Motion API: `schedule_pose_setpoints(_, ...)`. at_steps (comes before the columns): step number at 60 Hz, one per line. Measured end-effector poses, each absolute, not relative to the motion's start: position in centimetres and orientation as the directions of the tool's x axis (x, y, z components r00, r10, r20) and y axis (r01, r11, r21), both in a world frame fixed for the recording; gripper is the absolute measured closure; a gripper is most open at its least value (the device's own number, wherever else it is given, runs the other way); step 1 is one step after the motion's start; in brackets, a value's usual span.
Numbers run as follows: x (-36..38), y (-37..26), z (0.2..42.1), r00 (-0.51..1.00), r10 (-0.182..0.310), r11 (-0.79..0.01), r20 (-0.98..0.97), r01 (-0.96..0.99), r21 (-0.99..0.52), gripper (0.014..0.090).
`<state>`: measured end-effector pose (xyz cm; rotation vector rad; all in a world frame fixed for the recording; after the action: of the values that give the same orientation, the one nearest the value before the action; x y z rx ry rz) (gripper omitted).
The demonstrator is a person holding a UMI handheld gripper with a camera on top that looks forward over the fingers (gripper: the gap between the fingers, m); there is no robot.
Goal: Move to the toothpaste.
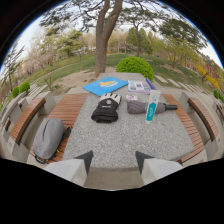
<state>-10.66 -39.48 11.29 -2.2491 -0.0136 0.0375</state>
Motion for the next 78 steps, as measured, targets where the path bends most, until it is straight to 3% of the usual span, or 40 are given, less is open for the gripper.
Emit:
schedule_pose_setpoints(24, -8.0, -40.2, 10.7, 0.999, 0.029, -0.62, -0.017, 0.005, -0.785, 0.0203)
schedule_pose_setpoints(43, -1.7, -40.9, 8.9, 1.0, -0.023, -0.627, 0.013, -0.005, -0.779, 0.0205)
schedule_pose_setpoints(57, 1.6, -37.4, 7.8, 0.999, -0.045, -0.622, 0.014, -0.017, -0.783, 0.0208)
schedule_pose_setpoints(78, 4.0, -29.0, 5.5, 1.0, -0.013, -0.621, 0.013, 0.002, -0.783, 0.0202)
